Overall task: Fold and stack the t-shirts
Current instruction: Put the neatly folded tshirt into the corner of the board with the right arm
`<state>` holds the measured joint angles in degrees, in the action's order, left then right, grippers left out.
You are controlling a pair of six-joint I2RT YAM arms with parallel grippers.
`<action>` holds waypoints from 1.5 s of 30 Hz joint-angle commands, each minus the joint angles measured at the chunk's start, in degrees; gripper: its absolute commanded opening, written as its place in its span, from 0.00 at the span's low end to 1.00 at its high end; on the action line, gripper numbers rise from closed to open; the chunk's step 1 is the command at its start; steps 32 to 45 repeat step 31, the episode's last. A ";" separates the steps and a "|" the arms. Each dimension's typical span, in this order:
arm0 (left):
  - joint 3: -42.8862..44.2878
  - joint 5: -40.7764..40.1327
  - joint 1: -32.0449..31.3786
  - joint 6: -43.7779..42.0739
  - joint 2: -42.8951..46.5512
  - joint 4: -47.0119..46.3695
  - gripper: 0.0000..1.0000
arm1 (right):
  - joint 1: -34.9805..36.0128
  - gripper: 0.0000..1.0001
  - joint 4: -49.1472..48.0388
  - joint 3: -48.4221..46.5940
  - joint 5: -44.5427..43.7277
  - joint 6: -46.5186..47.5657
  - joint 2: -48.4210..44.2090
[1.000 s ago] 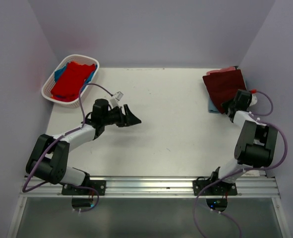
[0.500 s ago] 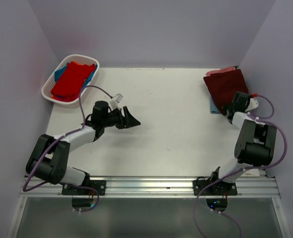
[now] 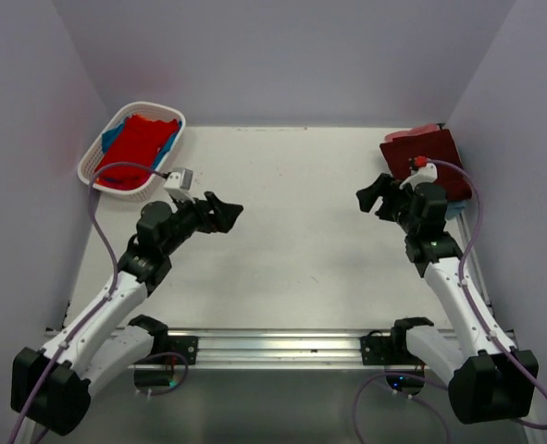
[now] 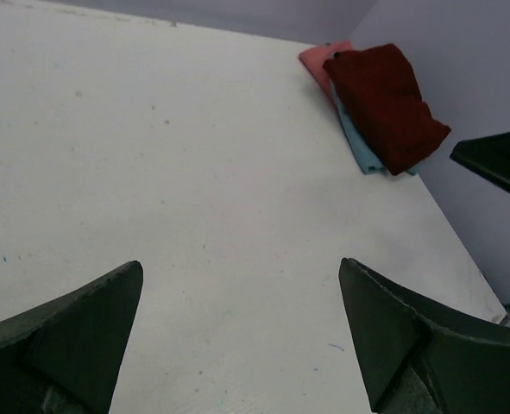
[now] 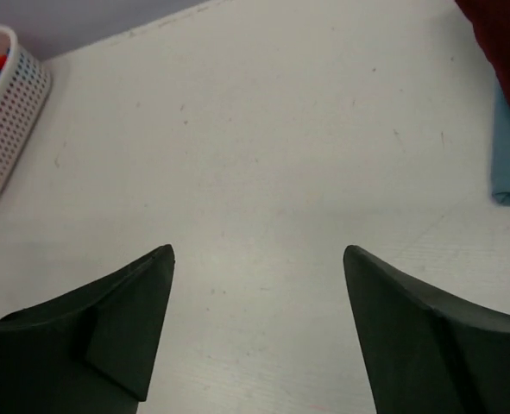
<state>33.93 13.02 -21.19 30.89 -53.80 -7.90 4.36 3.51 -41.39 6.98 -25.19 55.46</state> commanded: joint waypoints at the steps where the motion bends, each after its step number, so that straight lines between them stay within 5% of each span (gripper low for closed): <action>1: -2.47 -10.63 -2.18 -2.68 6.85 0.16 1.00 | 2.66 0.86 5.98 0.70 2.33 6.20 -1.67; 3: -2.91 -14.49 -2.28 -2.59 10.81 1.74 1.00 | 5.04 0.98 7.99 -1.06 3.91 7.26 -1.41; 11: -2.47 -16.01 -2.36 -0.93 15.56 6.05 1.00 | 14.44 0.99 2.75 -1.95 12.51 7.54 3.50; 20: 0.16 -13.28 -2.36 -1.89 14.97 11.49 1.00 | 23.50 0.99 3.17 -7.29 8.93 8.05 9.22; 23: 1.22 -13.28 -2.36 -1.54 11.80 12.73 1.00 | 24.38 0.99 9.49 -11.51 7.43 9.80 12.65; 45: 1.40 -13.37 -2.36 -1.98 11.08 11.77 1.00 | 25.43 0.99 9.93 -11.96 1.75 11.21 12.30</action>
